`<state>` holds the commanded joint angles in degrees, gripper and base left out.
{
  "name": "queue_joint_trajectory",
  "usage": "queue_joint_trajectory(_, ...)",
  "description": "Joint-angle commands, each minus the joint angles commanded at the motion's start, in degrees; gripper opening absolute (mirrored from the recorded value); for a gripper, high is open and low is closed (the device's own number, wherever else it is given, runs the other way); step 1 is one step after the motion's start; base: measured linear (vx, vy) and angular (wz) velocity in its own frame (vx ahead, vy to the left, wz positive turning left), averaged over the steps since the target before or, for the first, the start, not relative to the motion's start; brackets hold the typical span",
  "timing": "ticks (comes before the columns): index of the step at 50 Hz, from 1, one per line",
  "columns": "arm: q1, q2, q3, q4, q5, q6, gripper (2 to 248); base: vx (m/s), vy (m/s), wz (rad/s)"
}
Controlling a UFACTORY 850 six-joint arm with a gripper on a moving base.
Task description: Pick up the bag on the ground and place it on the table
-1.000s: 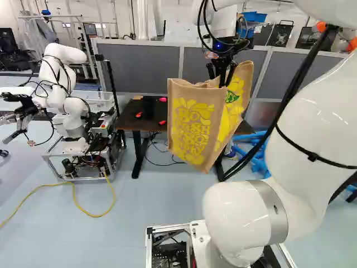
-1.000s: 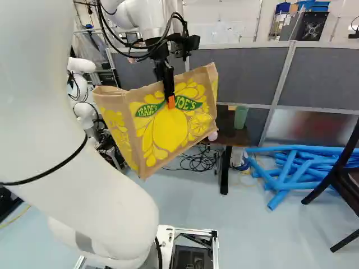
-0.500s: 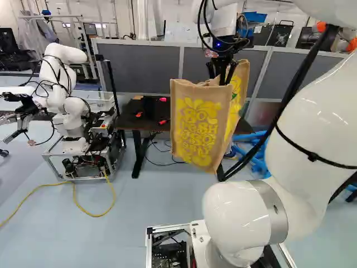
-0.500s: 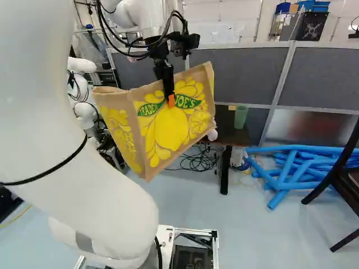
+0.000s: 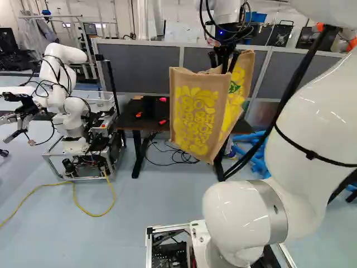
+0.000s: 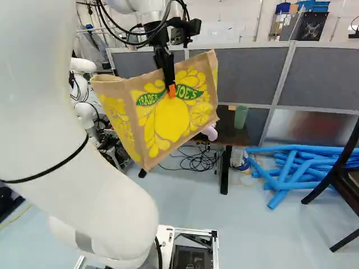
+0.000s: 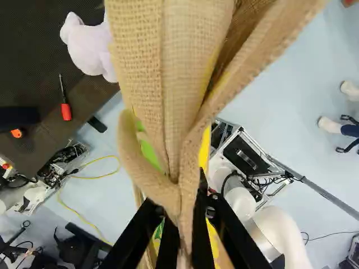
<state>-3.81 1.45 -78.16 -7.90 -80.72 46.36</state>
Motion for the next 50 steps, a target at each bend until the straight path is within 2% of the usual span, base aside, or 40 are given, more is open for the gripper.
queue_joint_trajectory(31,-1.51,-3.48,-10.11,0.0,-9.34,0.0,22,0.0,0.0,0.0)
queue_joint_trajectory(50,-1.63,-3.67,-10.78,0.0,-10.04,0.0,22,0.014,-0.001,-0.003)
